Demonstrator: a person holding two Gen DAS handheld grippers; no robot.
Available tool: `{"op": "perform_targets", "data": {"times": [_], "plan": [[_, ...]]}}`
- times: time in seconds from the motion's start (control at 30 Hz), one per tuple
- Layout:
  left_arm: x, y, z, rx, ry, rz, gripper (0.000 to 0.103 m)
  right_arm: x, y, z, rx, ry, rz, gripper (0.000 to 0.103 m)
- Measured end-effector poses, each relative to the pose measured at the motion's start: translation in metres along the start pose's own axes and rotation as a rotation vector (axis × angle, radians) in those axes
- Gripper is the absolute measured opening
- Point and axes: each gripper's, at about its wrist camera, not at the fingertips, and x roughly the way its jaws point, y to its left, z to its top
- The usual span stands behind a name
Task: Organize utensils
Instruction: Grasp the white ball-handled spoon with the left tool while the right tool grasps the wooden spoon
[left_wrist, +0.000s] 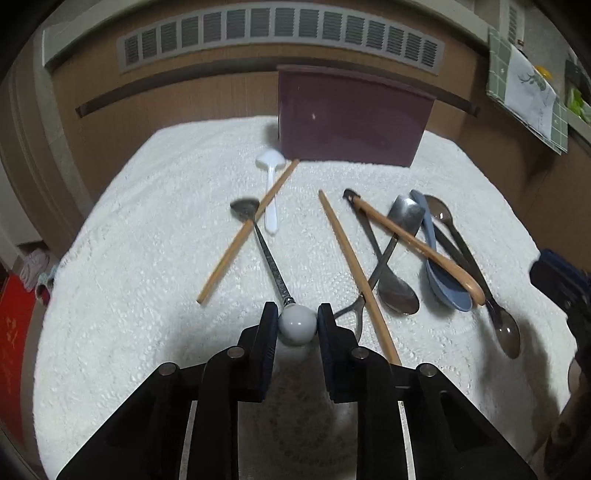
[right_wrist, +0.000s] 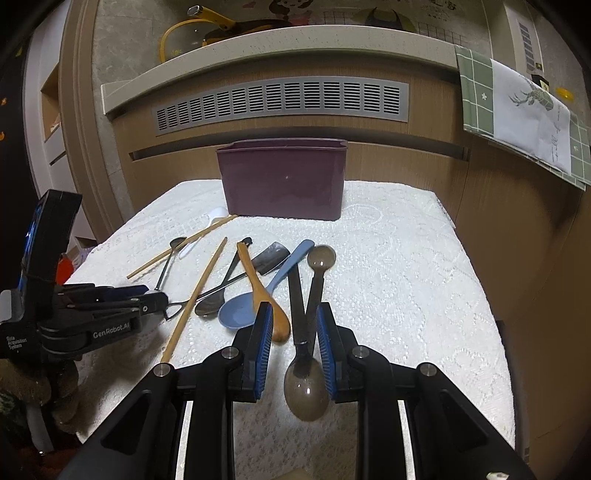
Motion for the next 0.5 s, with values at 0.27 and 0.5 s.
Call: {"op": "perform_targets", "data": {"times": [0.27, 0.5], "plan": [[-0.058, 0.031, 0.047, 0.083, -0.207, -0.063, 0.023, 0.050, 0.023, 0.049, -0.152, 0.108, 0.209, 0.023], [-0.074, 0.066, 0.086, 0.052, -0.201, -0.140, 0.023, 0.128, 0.037, 0.064, -0.214, 0.258, 0.221, 0.023]]}}
